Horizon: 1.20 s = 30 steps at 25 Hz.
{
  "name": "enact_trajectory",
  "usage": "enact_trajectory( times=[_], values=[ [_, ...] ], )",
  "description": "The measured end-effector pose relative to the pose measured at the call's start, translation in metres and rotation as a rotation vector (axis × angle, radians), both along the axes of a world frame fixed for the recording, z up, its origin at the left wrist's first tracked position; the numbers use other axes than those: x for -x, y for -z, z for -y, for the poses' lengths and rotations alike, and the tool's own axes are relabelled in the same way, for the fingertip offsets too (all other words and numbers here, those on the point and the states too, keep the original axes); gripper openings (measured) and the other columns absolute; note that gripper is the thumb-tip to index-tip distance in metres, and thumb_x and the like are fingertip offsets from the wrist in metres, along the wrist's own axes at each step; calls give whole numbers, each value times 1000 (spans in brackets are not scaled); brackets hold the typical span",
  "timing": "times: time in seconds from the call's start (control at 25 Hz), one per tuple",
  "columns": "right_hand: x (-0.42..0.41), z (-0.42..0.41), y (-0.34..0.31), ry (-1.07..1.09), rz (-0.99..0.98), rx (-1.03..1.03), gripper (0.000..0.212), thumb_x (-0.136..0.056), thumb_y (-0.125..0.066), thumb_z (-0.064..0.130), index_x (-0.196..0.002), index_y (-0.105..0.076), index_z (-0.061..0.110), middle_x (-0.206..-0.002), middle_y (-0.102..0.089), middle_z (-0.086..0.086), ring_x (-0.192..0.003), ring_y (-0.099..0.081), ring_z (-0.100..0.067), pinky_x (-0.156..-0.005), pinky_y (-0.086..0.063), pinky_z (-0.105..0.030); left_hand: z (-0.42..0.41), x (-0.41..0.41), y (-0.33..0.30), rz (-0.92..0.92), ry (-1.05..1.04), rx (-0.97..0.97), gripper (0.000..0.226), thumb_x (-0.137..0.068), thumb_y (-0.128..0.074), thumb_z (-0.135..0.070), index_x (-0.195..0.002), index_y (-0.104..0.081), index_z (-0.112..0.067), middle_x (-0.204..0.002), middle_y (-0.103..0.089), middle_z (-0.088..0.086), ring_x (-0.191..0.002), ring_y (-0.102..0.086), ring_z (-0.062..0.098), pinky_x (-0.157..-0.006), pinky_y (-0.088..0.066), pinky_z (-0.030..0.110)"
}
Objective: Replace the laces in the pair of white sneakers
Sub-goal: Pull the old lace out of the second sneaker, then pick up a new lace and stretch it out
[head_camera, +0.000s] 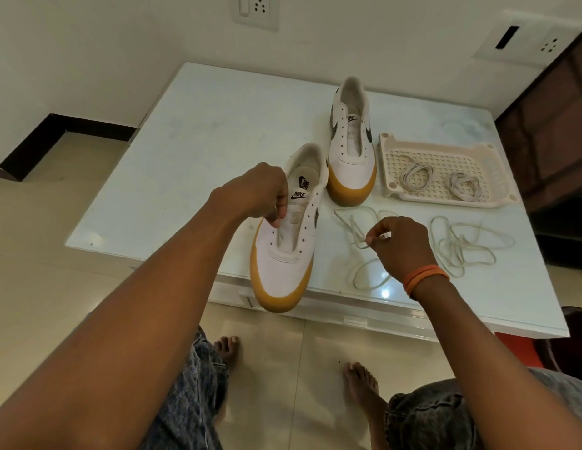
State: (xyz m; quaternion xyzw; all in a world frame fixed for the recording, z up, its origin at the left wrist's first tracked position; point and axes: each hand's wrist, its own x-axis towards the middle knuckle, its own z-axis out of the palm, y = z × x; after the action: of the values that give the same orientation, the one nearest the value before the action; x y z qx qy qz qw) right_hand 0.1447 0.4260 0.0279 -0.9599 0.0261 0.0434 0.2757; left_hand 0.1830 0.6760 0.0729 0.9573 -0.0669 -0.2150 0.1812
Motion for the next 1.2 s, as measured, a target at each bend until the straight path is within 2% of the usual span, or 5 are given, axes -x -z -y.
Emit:
enact_trajectory(
  times=[0.2,0.32,0.56,0.72,1.2],
  values=[
    [-3,7,7,-16,-75,99,2,-86,-68,11,-88,-68,13,-103,-66,-9,-98,-61,-24,-79,-45,-29,-8,-2,3,69,-77,-51,18,-67,-84,-3,-78,-73,-12,-83,-71,4,-70,-63,12,-59,-45,23],
    [-1,9,15,8,-214,173,53,-86,-70,34,-130,-51,13,-133,-45,-17,-116,-52,-35,-94,-45,-39,8,3,2,113,-98,-169,37,-78,-75,-4,-113,-64,-6,-107,-65,13,-81,-62,21,-69,-51,28],
    [10,-2,44,-28,-411,368,80,-84,-66,51,-149,-22,34,-154,-10,-21,-141,-15,-46,-108,-30,-59,64,27,26,-12,-262,-74,128,-77,-75,-51,-149,23,-10,-143,38,35,-138,-14,60,-111,-27,59],
    [10,1,42,-51,-81,312,25,-91,-57,6,-113,-68,8,-115,-59,-16,-107,-58,-33,-86,-50,-36,57,18,41,87,-275,-86,141,-67,-86,-39,-148,27,-11,-145,34,38,-135,-11,64,-109,-28,60],
    [-12,2,-28,-287,217,-199,19,-73,-77,-3,-85,-77,11,-80,-72,5,-72,-64,-2,-76,-51,-12,73,18,24,340,146,242,87,-78,-79,-32,-148,-29,-22,-159,-21,10,-147,-18,28,-115,-25,39]
  ],
)
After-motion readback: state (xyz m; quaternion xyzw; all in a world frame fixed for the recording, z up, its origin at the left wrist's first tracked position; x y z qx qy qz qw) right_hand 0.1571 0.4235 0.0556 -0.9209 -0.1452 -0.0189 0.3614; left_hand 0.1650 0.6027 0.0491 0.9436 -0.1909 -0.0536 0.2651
